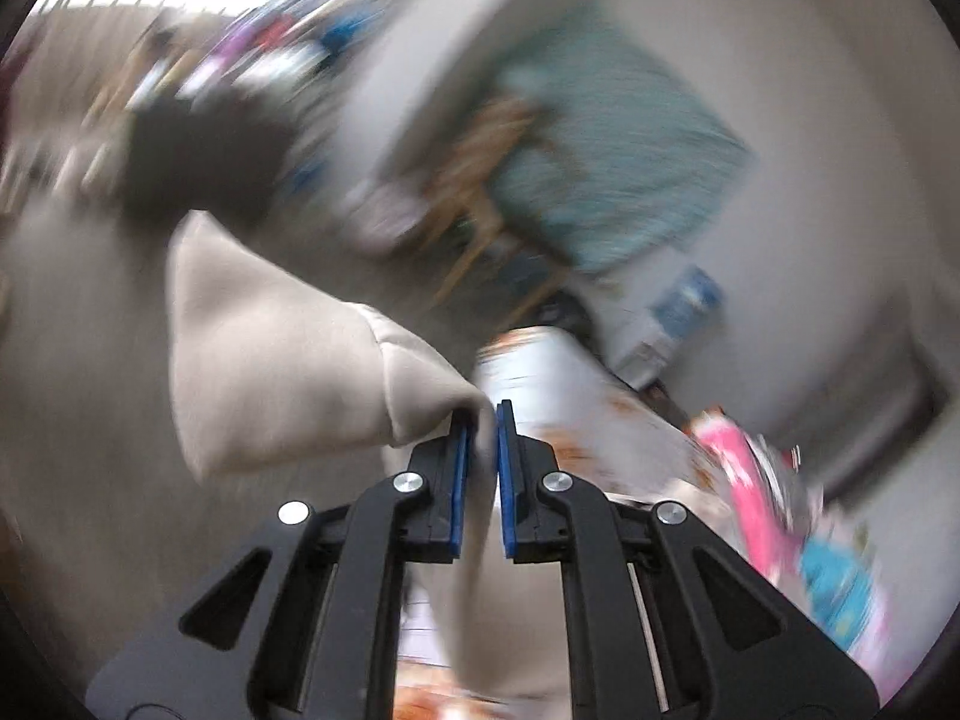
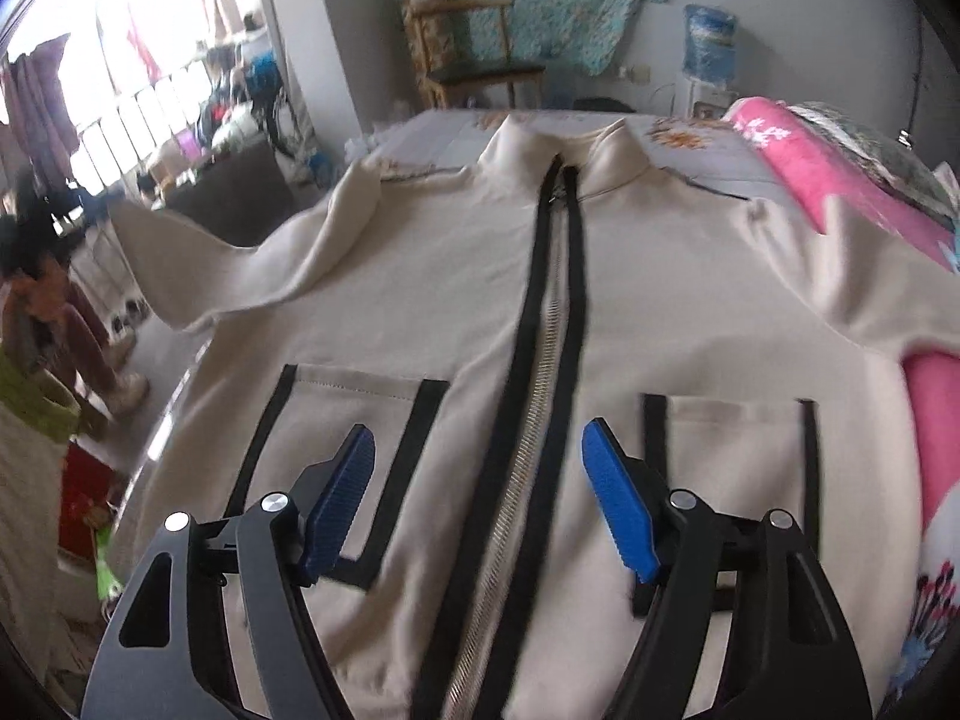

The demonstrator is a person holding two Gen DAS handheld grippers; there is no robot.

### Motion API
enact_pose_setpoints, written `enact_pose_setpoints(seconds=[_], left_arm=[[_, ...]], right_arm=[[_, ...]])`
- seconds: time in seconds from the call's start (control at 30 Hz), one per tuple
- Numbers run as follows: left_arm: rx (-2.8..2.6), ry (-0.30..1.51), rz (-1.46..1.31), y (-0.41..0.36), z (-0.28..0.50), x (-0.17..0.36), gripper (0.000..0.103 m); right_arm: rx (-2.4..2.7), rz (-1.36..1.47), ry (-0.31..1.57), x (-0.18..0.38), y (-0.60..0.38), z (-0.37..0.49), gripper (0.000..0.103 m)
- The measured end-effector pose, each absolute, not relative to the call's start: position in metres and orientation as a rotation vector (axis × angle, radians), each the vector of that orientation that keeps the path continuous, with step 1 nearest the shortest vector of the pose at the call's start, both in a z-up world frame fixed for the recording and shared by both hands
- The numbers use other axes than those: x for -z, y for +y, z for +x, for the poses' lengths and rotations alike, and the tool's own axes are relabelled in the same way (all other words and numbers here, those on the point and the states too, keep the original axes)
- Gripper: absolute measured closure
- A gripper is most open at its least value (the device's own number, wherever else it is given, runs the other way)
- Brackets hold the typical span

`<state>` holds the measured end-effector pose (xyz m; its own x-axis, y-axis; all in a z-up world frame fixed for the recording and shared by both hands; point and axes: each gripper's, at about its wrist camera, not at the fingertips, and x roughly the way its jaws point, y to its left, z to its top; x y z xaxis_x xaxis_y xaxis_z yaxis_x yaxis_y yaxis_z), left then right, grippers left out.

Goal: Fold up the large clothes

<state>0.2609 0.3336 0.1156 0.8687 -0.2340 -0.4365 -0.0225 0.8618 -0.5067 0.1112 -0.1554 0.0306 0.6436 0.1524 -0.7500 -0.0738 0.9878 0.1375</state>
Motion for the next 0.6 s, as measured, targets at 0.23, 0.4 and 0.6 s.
enact_pose_setpoints(seconds=[0.23,0.4,0.6], left_arm=[[0.522,0.622,-0.29,0.122,0.24,-0.169,0.086],[0.616,0.797,-0.188,0.036,0.22,-0.101,0.039],[0.467,0.908,-0.113,0.03,0.192,-0.02,0.03]], right_arm=[[-0.057,0.176,0.776,-0.05,-0.209,0.056,0.033],[-0.024,0.232,0.823,-0.037,-0.243,0.033,0.033],[-0.07,0.27,0.927,-0.019,-0.264,0.035,0.033]])
